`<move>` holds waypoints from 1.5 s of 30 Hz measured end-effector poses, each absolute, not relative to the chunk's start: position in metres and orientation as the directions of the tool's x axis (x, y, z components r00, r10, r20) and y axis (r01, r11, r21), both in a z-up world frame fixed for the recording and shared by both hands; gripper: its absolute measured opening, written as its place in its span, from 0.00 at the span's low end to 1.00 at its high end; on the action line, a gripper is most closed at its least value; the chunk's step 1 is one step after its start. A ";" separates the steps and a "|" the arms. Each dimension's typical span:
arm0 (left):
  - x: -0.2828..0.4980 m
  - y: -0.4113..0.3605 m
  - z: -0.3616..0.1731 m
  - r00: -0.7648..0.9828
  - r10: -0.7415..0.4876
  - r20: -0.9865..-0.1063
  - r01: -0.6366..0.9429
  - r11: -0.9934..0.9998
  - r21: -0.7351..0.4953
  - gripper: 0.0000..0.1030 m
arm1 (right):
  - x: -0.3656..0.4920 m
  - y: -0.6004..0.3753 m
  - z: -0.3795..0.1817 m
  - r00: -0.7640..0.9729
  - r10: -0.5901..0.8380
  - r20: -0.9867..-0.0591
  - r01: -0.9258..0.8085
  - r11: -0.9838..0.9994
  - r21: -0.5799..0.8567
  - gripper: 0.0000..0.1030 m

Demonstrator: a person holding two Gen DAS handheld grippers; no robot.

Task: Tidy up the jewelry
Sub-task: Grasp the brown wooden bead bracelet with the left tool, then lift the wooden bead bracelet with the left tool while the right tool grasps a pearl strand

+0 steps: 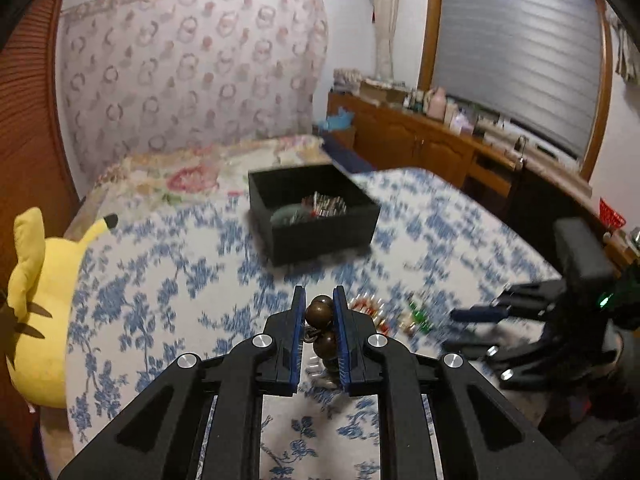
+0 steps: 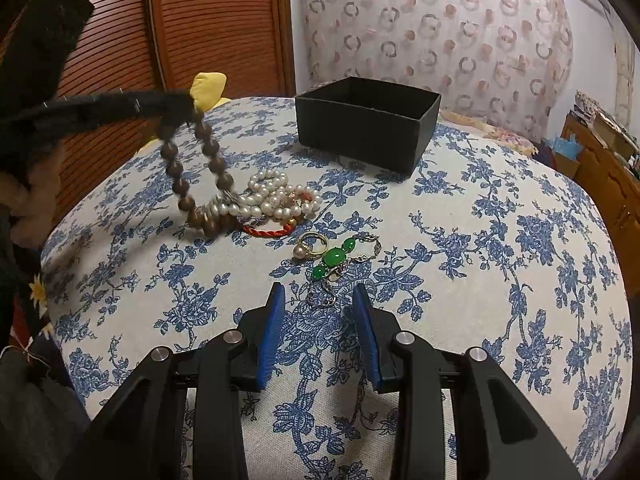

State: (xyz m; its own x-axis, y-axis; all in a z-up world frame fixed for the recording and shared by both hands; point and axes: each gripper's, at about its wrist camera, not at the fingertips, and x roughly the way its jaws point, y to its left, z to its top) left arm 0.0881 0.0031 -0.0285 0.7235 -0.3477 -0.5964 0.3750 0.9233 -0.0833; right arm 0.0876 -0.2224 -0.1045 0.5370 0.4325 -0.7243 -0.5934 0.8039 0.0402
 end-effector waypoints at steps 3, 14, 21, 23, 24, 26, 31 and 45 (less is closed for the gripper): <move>0.082 0.002 -0.016 0.744 -0.353 -0.568 0.375 0.923 -0.082 0.12 | 0.088 -0.221 -0.103 0.535 0.435 -0.724 -0.597 0.801 0.040 0.36; 0.072 0.025 -0.003 0.782 -0.323 -0.533 0.332 0.940 -0.083 0.12 | 0.104 -0.187 -0.083 0.515 0.493 -0.701 -0.655 0.754 0.049 0.36; 0.071 0.035 0.003 0.792 -0.311 -0.525 0.317 0.945 -0.082 0.12 | 0.115 -0.146 -0.089 0.480 0.495 -0.724 -0.725 0.689 -0.009 0.36; 0.071 0.038 0.004 0.795 -0.307 -0.523 0.312 0.947 -0.080 0.12 | 0.122 -0.140 -0.089 0.475 0.494 -0.728 -0.734 0.679 -0.019 0.36; 0.072 0.040 0.004 0.796 -0.306 -0.523 0.311 0.947 -0.081 0.12 | 0.126 -0.138 -0.089 0.474 0.494 -0.729 -0.735 0.678 -0.018 0.36; 0.073 0.043 0.002 0.795 -0.302 -0.526 0.306 0.948 -0.083 0.12 | 0.134 -0.136 -0.087 0.472 0.499 -0.727 -0.736 0.677 -0.013 0.36; 0.074 0.046 0.003 0.795 -0.304 -0.526 0.302 0.949 -0.092 0.12 | 0.145 -0.124 -0.091 0.453 0.495 -0.741 -0.762 0.647 -0.034 0.36; 0.076 0.049 0.009 0.803 -0.300 -0.515 0.298 0.950 -0.090 0.12 | 0.156 -0.101 -0.092 0.390 0.520 -0.760 -0.814 0.580 -0.021 0.08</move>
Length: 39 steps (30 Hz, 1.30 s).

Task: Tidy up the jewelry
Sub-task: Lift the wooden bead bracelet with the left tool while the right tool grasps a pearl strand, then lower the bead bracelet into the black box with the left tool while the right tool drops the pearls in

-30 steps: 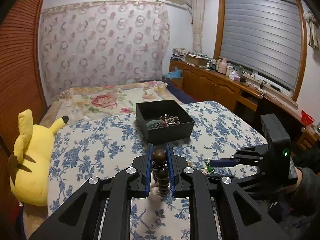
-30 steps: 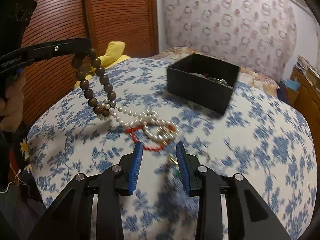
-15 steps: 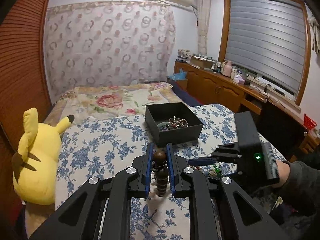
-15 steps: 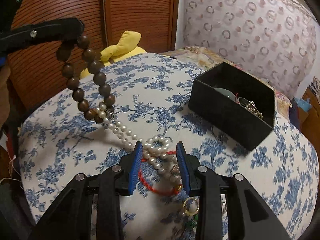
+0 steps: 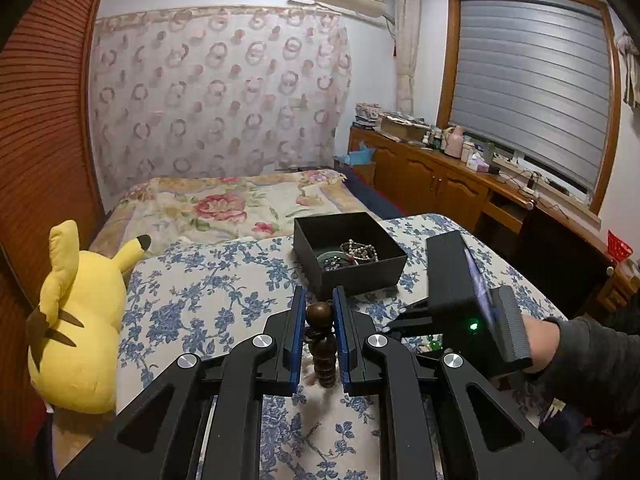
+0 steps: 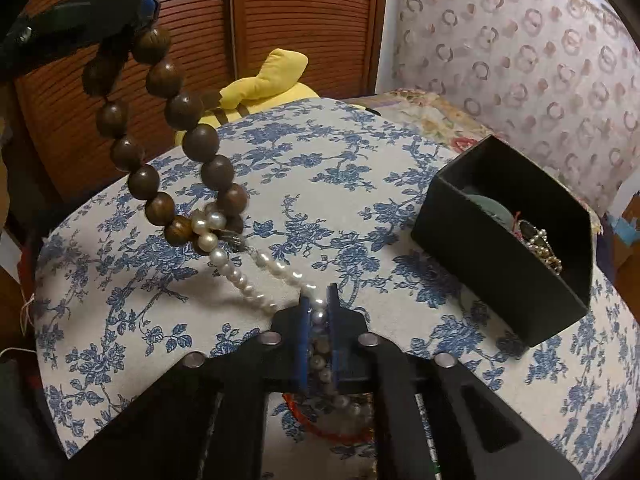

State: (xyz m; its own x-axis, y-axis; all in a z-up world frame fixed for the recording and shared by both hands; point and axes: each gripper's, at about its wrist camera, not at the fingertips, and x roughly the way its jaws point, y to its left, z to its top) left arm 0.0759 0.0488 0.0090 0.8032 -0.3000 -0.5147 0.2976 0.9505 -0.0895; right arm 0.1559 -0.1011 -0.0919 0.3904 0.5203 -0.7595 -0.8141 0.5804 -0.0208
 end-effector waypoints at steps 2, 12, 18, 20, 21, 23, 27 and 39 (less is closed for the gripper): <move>0.077 0.052 0.009 0.806 -0.291 -0.516 0.288 0.954 -0.089 0.12 | 0.155 -0.107 -0.086 0.402 0.534 -0.744 -0.812 0.584 -0.019 0.08; 0.091 0.056 -0.004 0.801 -0.258 -0.540 0.250 0.964 -0.089 0.12 | 0.145 -0.156 -0.017 0.531 0.589 -0.610 -0.755 0.655 -0.025 0.08; 0.103 0.053 -0.001 0.804 -0.255 -0.536 0.246 0.965 -0.091 0.12 | 0.146 -0.175 0.021 0.591 0.593 -0.546 -0.730 0.682 -0.049 0.08; 0.108 0.051 0.003 0.808 -0.256 -0.531 0.246 0.965 -0.091 0.12 | 0.149 -0.179 0.031 0.606 0.591 -0.532 -0.722 0.690 -0.056 0.08; 0.111 0.049 0.005 0.811 -0.255 -0.527 0.247 0.965 -0.089 0.12 | 0.151 -0.181 0.036 0.615 0.588 -0.526 -0.717 0.695 -0.061 0.08; 0.117 0.047 0.010 0.813 -0.256 -0.523 0.249 0.965 -0.086 0.12 | 0.154 -0.184 0.045 0.630 0.582 -0.514 -0.708 0.703 -0.072 0.08; 0.126 0.040 0.020 0.819 -0.261 -0.511 0.258 0.963 -0.078 0.12 | 0.160 -0.190 0.065 0.657 0.576 -0.487 -0.693 0.716 -0.087 0.08; 0.150 0.013 0.043 0.831 -0.268 -0.487 0.284 0.958 -0.044 0.12 | 0.188 -0.198 0.119 0.732 0.538 -0.417 -0.638 0.757 -0.143 0.08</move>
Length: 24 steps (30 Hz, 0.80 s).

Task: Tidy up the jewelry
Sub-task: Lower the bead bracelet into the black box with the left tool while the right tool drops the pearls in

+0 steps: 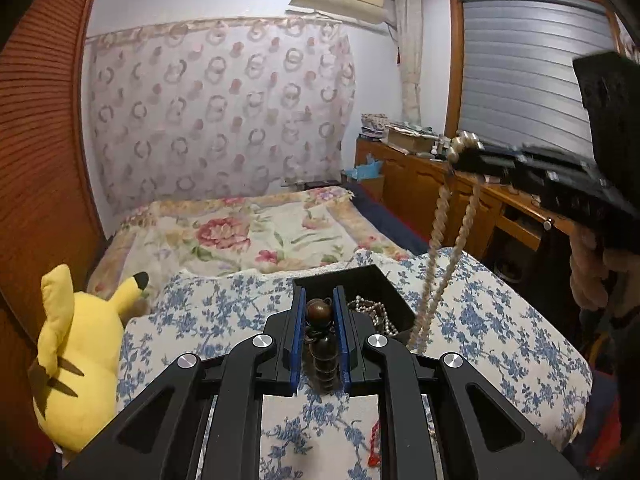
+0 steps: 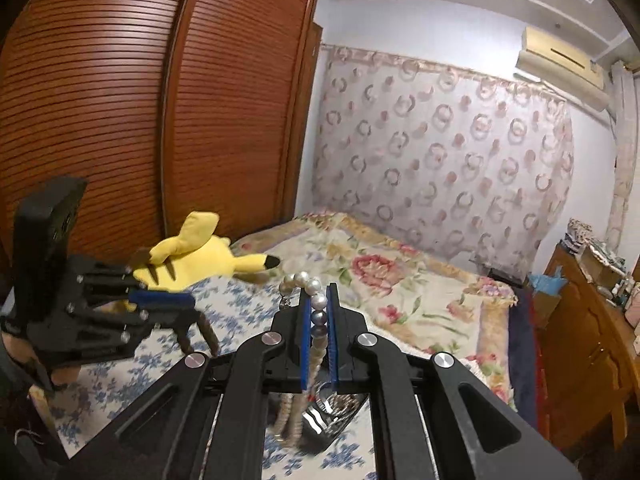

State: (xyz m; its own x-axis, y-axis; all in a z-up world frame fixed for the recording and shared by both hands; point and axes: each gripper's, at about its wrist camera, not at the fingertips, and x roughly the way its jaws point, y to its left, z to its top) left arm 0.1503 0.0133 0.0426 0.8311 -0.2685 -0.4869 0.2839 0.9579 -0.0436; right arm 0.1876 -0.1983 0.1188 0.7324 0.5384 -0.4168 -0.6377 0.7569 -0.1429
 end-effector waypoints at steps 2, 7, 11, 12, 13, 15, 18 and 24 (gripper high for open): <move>0.154 0.011 0.043 0.831 -0.270 -0.487 0.286 0.957 -0.043 0.12 | 0.194 -0.200 0.125 0.746 0.526 -0.409 -0.623 0.768 -0.150 0.08; 0.163 0.006 0.044 0.829 -0.268 -0.491 0.289 0.957 -0.035 0.12 | 0.211 -0.203 0.136 0.769 0.502 -0.395 -0.594 0.790 -0.154 0.08; 0.172 0.003 0.043 0.826 -0.267 -0.496 0.287 0.957 -0.038 0.12 | 0.224 -0.203 0.139 0.787 0.478 -0.389 -0.572 0.801 -0.173 0.08; 0.174 0.003 0.044 0.824 -0.271 -0.497 0.286 0.957 -0.046 0.12 | 0.228 -0.204 0.139 0.790 0.472 -0.391 -0.567 0.805 -0.176 0.08; 0.176 0.002 0.044 0.823 -0.275 -0.496 0.288 0.956 -0.053 0.12 | 0.230 -0.204 0.138 0.793 0.465 -0.393 -0.562 0.807 -0.179 0.08; 0.181 0.002 0.045 0.823 -0.279 -0.495 0.287 0.956 -0.061 0.12 | 0.238 -0.204 0.136 0.799 0.449 -0.400 -0.550 0.814 -0.185 0.08; 0.191 0.001 0.042 0.817 -0.282 -0.503 0.286 0.956 -0.070 0.12 | 0.249 -0.205 0.130 0.800 0.432 -0.415 -0.539 0.823 -0.182 0.08; 0.216 -0.008 0.029 0.801 -0.270 -0.535 0.277 0.958 -0.070 0.12 | 0.265 -0.203 0.108 0.793 0.409 -0.451 -0.527 0.833 -0.170 0.08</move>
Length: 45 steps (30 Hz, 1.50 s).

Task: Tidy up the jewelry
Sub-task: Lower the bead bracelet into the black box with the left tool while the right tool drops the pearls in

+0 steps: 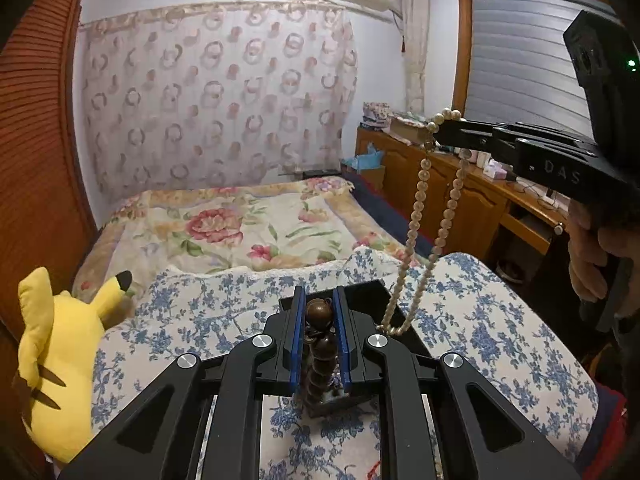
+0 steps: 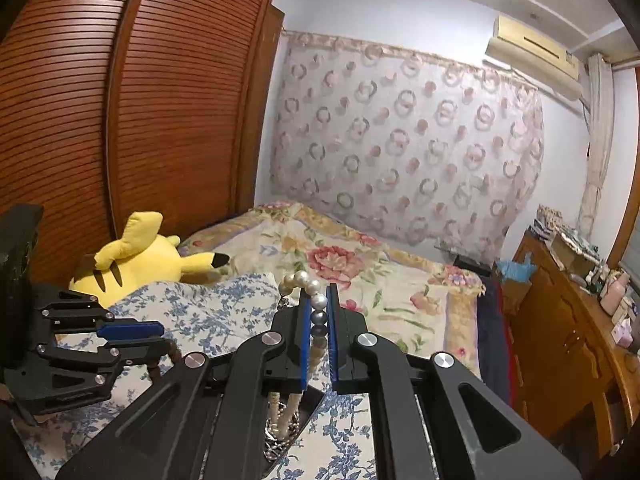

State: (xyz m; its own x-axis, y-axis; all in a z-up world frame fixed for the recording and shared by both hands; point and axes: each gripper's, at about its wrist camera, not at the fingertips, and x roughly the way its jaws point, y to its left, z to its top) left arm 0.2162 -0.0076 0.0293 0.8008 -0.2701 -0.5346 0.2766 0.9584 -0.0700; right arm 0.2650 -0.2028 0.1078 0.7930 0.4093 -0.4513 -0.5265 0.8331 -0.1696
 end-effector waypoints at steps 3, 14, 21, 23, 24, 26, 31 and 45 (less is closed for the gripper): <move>0.226 -0.011 0.021 0.790 -0.269 -0.550 0.272 0.959 -0.078 0.12 | 0.271 -0.200 0.092 0.781 0.400 -0.480 -0.528 0.834 -0.163 0.08; 0.239 -0.022 0.026 0.797 -0.259 -0.545 0.271 0.961 -0.061 0.12 | 0.283 -0.196 0.021 0.707 0.374 -0.600 -0.540 0.833 -0.117 0.08; 0.242 -0.027 0.038 0.809 -0.253 -0.530 0.271 0.962 -0.046 0.13 | 0.289 -0.204 0.014 0.665 0.409 -0.625 -0.546 0.837 -0.032 0.09; 0.244 -0.029 0.036 0.804 -0.254 -0.538 0.272 0.961 -0.047 0.13 | 0.287 -0.204 0.014 0.660 0.410 -0.630 -0.551 0.834 -0.035 0.21; 0.246 -0.030 0.034 0.801 -0.253 -0.543 0.272 0.961 -0.047 0.13 | 0.286 -0.204 0.013 0.658 0.410 -0.631 -0.553 0.833 -0.035 0.28; 0.252 -0.033 0.029 0.791 -0.253 -0.557 0.272 0.961 -0.050 0.13 | 0.282 -0.206 0.014 0.665 0.410 -0.624 -0.550 0.835 -0.038 0.41; 0.262 -0.036 0.015 0.778 -0.237 -0.582 0.259 0.965 -0.047 0.13 | 0.271 -0.217 0.020 0.673 0.427 -0.604 -0.548 0.837 -0.019 0.41; 0.219 -0.024 -0.006 0.772 -0.212 -0.600 0.267 0.964 0.003 0.74 | 0.223 -0.249 -0.005 0.681 0.448 -0.579 -0.522 0.852 0.045 0.41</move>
State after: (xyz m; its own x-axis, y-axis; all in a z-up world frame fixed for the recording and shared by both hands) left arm 0.2193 -0.0238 -0.0063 0.7716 -0.2121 -0.5997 0.2672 0.9636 0.0030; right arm 0.2226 -0.2490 -0.0053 0.6809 0.4479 -0.5794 -0.5221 0.8517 0.0448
